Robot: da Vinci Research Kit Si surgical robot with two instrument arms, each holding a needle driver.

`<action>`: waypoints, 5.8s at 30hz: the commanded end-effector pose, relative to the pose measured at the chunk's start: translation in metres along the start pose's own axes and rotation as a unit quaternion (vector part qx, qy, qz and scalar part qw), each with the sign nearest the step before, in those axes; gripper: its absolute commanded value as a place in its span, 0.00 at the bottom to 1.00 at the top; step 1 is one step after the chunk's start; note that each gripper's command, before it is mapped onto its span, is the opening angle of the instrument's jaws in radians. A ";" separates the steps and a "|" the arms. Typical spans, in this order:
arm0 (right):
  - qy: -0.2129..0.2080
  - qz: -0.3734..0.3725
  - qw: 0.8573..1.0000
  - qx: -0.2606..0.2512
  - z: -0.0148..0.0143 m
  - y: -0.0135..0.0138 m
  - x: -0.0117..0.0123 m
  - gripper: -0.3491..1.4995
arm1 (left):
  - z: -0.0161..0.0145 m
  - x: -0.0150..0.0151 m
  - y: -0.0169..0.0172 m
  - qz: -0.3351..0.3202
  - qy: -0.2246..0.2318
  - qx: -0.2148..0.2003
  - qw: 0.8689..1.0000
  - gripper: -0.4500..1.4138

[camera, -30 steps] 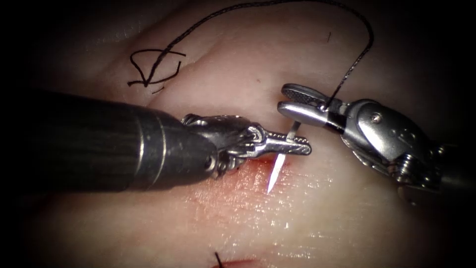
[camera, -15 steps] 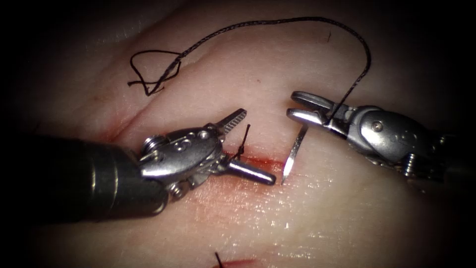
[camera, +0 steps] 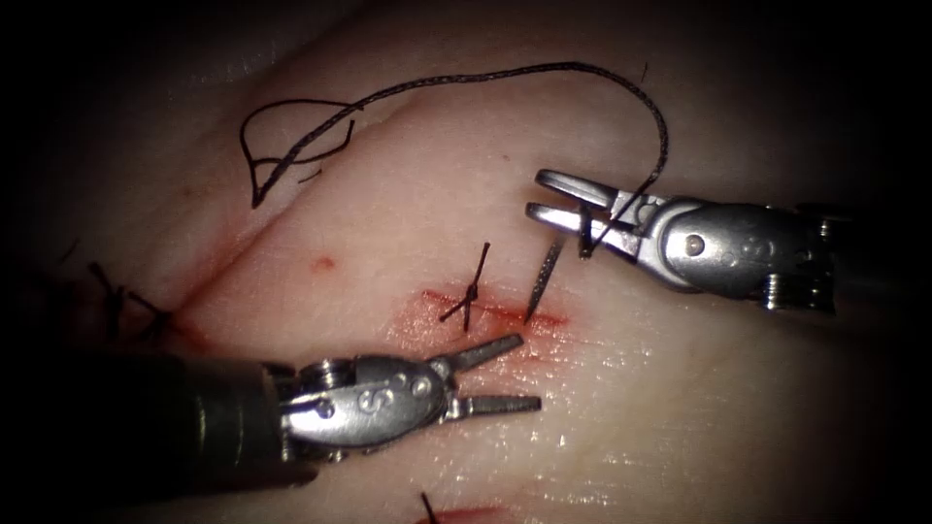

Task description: Wound Closure

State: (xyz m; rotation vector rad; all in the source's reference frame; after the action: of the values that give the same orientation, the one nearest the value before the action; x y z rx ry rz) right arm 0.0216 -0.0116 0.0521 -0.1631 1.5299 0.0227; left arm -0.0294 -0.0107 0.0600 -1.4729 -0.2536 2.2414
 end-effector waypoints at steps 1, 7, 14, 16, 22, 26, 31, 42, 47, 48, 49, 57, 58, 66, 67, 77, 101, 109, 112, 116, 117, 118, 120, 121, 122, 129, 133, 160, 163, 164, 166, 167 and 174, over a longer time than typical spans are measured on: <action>0.001 -0.010 1.000 0.000 0.0008 0.0005 -0.0004 0.00 | 0.0009 -0.0002 -0.0001 -0.001 0.000 0.001 1.000 0.31; 0.002 -0.041 0.999 0.000 0.0008 0.0008 -0.0003 0.00 | 0.0024 -0.0016 -0.0006 0.008 -0.051 -0.006 0.999 0.23; -0.003 -0.079 0.997 0.001 0.0007 0.0009 -0.0003 0.00 | 0.0039 -0.0050 -0.0008 0.028 -0.116 0.003 0.993 0.24; -0.007 -0.092 0.996 0.000 0.0007 0.0008 -0.0004 0.00 | 0.0041 -0.0057 -0.0008 0.029 -0.125 0.002 0.992 0.24; -0.016 -0.115 0.993 -0.001 0.0008 0.0010 -0.0006 0.00 | 0.0039 -0.0058 -0.0008 0.027 -0.133 0.000 0.991 0.25; -0.019 -0.122 0.992 -0.003 0.0009 0.0010 -0.0010 0.00 | 0.0037 -0.0054 -0.0005 0.025 -0.133 0.000 0.991 0.25; -0.021 -0.130 0.991 -0.003 0.0008 0.0008 -0.0021 0.00 | 0.0035 -0.0047 -0.0002 0.021 -0.134 -0.001 0.991 0.26; -0.033 -0.159 0.987 0.006 0.0011 -0.0009 -0.0038 0.00 | 0.0021 -0.0027 -0.0008 0.012 -0.135 0.001 0.991 0.31; -0.032 -0.169 0.985 0.008 0.0014 -0.0022 -0.0043 0.00 | 0.0011 -0.0023 -0.0011 0.008 -0.134 0.007 0.991 0.31; -0.031 -0.172 0.985 0.009 0.0015 -0.0027 -0.0045 0.00 | 0.0008 -0.0023 -0.0011 0.008 -0.135 0.009 0.991 0.31; -0.031 -0.174 0.984 0.010 0.0014 -0.0032 -0.0046 0.00 | 0.0006 -0.0024 -0.0011 0.008 -0.135 0.009 0.991 0.31; -0.029 -0.251 0.967 -0.006 0.0012 -0.0072 -0.0070 0.00 | -0.0027 -0.0031 0.0001 0.006 -0.138 0.010 0.990 0.28; -0.031 -0.260 0.965 -0.008 0.0013 -0.0076 -0.0074 0.00 | -0.0032 -0.0032 0.0002 0.005 -0.138 0.011 0.990 0.28; -0.043 -0.287 0.957 -0.019 0.0009 -0.0102 -0.0097 0.00 | -0.0051 -0.0039 -0.0004 -0.002 -0.143 0.020 0.989 0.26; -0.045 -0.290 0.956 -0.015 0.0008 -0.0106 -0.0101 0.00 | -0.0051 -0.0041 -0.0006 -0.002 -0.144 0.022 0.989 0.26; -0.061 -0.263 0.963 0.008 0.0003 -0.0136 -0.0144 0.00 | -0.0047 -0.0048 -0.0012 -0.003 -0.145 0.030 0.989 0.25; -0.100 -0.187 0.977 0.026 -0.0016 -0.0159 -0.0188 0.00 | -0.0026 -0.0044 -0.0020 -0.006 -0.149 0.047 0.988 0.22; -0.108 -0.169 0.979 0.034 -0.0026 -0.0170 -0.0203 0.00 | -0.0019 -0.0043 -0.0021 -0.002 -0.149 0.045 0.988 0.20; -0.110 -0.169 0.979 0.034 -0.0029 -0.0170 -0.0203 0.00 | -0.0019 -0.0043 -0.0021 -0.002 -0.149 0.045 0.988 0.19; -0.113 -0.163 0.979 0.037 -0.0028 -0.0170 -0.0203 0.00 | -0.0019 -0.0044 -0.0024 -0.002 -0.149 0.045 0.988 0.19; -0.114 -0.161 0.980 0.040 -0.0028 -0.0171 -0.0203 0.00 | -0.0019 -0.0045 -0.0025 -0.001 -0.147 0.046 0.988 0.18; -0.114 -0.155 0.980 0.041 -0.0028 -0.0172 -0.0204 0.00 | -0.0019 -0.0046 -0.0025 -0.001 -0.147 0.046 0.988 0.18; -0.115 -0.144 0.982 0.042 -0.0028 -0.0172 -0.0205 0.00 | -0.0018 -0.0048 -0.0026 0.000 -0.151 0.045 0.987 0.17; -0.116 -0.134 0.983 0.040 -0.0028 -0.0170 -0.0204 0.00 | -0.0016 -0.0049 -0.0026 0.003 -0.154 0.045 0.987 0.17; -0.115 -0.123 0.985 0.036 -0.0027 -0.0168 -0.0202 0.00 | -0.0013 -0.0051 -0.0026 0.004 -0.159 0.046 0.986 0.17; -0.093 -0.078 0.993 -0.001 -0.0027 -0.0135 -0.0167 0.00 | 0.0025 -0.0067 -0.0024 0.006 -0.169 0.040 0.985 0.17; -0.077 -0.059 0.995 -0.012 -0.0024 -0.0119 -0.0146 0.00 | 0.0047 -0.0080 -0.0028 0.010 -0.180 0.035 0.983 0.17; -0.063 0.061 0.996 -0.025 0.0007 -0.0071 -0.0117 0.00 | 0.0033 -0.0138 -0.0003 0.018 -0.232 0.015 0.972 0.17; -0.064 0.099 0.993 -0.029 0.0009 -0.0065 -0.0117 0.00 | 0.0031 -0.0136 0.0000 0.018 -0.232 0.014 0.972 0.17; -0.064 0.111 0.991 -0.030 0.0009 -0.0064 -0.0117 0.00 | 0.0031 -0.0136 0.0001 0.018 -0.232 0.014 0.972 0.17; -0.064 0.134 0.988 -0.032 0.0010 -0.0063 -0.0117 0.00 | 0.0030 -0.0135 0.0003 0.017 -0.232 0.014 0.972 0.17; -0.065 0.146 0.987 -0.033 0.0010 -0.0063 -0.0117 0.00 | 0.0030 -0.0134 0.0004 0.017 -0.232 0.014 0.972 0.17; -0.068 0.251 0.965 -0.038 0.0013 -0.0055 -0.0122 0.00 | 0.0026 -0.0135 0.0006 0.018 -0.234 0.012 0.972 0.17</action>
State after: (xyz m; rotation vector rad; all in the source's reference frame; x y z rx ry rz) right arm 0.0221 -0.0159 0.0646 0.1794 1.3941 0.5077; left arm -0.0268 -0.0172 0.0714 -0.9219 -0.3472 2.5877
